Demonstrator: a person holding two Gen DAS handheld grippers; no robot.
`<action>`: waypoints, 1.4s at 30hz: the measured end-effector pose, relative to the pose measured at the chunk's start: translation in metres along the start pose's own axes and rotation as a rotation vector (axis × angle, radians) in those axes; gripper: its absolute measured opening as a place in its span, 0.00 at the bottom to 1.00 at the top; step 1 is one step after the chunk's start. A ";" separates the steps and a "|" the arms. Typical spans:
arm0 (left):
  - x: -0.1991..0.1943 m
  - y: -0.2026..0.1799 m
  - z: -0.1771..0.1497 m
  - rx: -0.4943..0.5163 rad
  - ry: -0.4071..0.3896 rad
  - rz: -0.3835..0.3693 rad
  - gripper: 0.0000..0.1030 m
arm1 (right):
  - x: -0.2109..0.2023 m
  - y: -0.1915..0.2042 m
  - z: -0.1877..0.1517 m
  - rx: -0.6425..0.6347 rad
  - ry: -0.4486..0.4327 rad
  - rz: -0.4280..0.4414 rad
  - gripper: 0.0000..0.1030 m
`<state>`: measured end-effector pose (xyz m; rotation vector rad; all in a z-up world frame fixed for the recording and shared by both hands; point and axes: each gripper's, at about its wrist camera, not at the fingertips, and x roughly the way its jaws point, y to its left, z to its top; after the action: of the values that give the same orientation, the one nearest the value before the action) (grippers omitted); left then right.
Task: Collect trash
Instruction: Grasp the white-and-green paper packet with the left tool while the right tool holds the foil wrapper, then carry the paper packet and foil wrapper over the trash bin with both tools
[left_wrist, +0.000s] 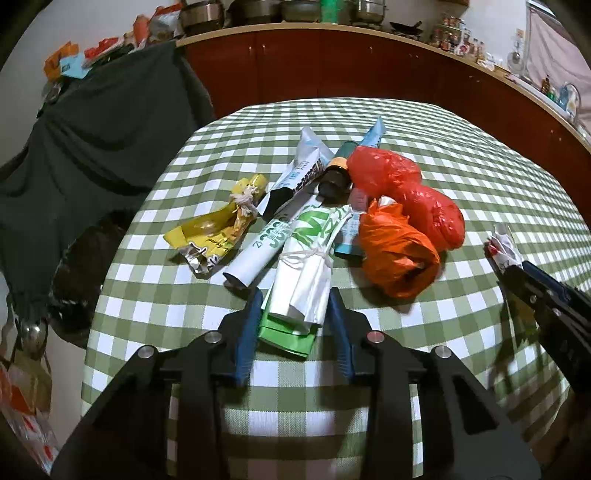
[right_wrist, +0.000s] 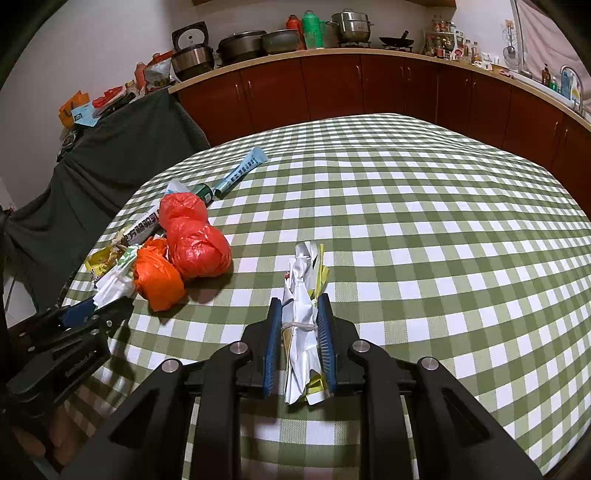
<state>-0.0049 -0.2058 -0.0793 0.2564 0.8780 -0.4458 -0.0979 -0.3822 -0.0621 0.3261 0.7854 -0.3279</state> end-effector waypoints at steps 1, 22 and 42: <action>0.000 0.000 -0.001 0.005 -0.003 -0.001 0.33 | 0.000 0.000 0.000 -0.001 0.000 0.000 0.20; -0.048 0.074 -0.008 -0.118 -0.100 0.137 0.33 | -0.014 0.062 0.011 -0.107 -0.059 0.111 0.20; -0.063 0.230 -0.012 -0.355 -0.147 0.447 0.33 | 0.013 0.245 0.052 -0.353 -0.100 0.417 0.20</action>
<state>0.0612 0.0184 -0.0291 0.0858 0.7140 0.1082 0.0420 -0.1841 0.0028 0.1330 0.6437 0.1855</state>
